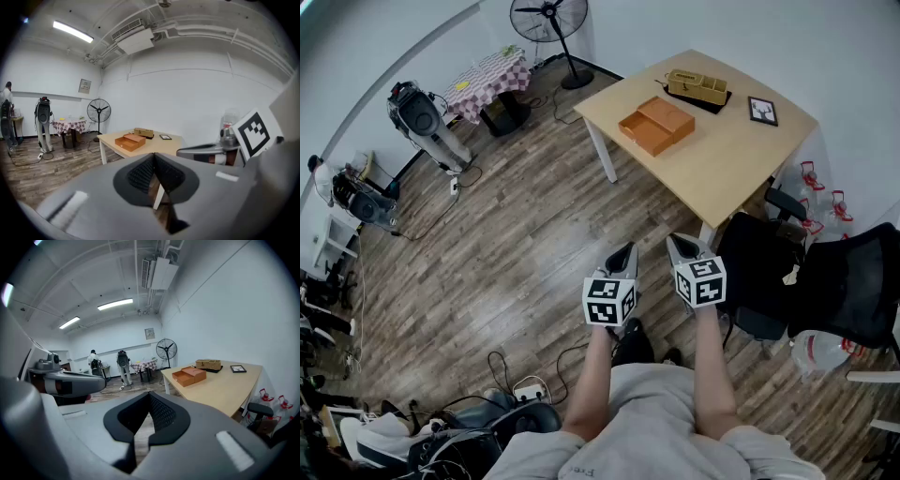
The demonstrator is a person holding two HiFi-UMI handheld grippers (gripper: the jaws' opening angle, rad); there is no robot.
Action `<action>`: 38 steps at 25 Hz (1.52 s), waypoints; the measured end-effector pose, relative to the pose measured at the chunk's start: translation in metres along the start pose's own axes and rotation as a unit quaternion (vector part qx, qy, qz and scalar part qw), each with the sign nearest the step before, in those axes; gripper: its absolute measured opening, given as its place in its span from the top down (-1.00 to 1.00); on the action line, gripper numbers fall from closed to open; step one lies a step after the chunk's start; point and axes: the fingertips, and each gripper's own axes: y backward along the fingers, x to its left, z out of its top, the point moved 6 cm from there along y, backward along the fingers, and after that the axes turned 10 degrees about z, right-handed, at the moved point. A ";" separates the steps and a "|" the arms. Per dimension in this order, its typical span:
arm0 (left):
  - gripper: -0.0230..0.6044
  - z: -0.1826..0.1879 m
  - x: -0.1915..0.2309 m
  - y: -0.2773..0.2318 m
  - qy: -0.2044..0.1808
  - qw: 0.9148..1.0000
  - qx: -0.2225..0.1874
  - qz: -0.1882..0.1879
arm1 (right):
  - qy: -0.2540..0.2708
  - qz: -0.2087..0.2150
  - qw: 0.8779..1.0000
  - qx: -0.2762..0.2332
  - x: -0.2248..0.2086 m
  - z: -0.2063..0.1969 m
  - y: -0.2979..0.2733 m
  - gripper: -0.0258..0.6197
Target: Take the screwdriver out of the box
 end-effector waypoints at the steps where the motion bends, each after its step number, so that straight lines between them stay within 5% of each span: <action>1: 0.75 0.002 0.006 -0.004 -0.001 1.000 -0.002 0.000 | 0.001 -0.003 1.000 -0.004 -0.001 0.003 -0.004 0.92; 7: 0.75 0.010 0.041 -0.033 0.037 0.999 -0.008 0.009 | 0.045 -0.016 0.999 -0.006 -0.005 0.017 -0.027 0.95; 17: 0.75 0.048 0.098 -0.096 -0.001 0.999 0.024 -0.028 | -0.044 0.001 0.997 -0.058 -0.021 0.045 -0.066 0.93; 26: 0.76 0.045 0.157 -0.129 0.069 0.996 -0.016 -0.053 | -0.050 -0.053 0.996 -0.051 -0.037 0.036 -0.112 0.93; 32: 0.76 0.052 0.194 -0.145 0.051 0.997 -0.005 -0.049 | -0.039 -0.060 0.997 -0.040 -0.052 0.049 -0.146 0.93; 38: 0.76 0.064 0.229 -0.173 0.086 0.996 -0.004 -0.030 | -0.029 -0.049 0.997 -0.045 -0.076 0.076 -0.191 0.93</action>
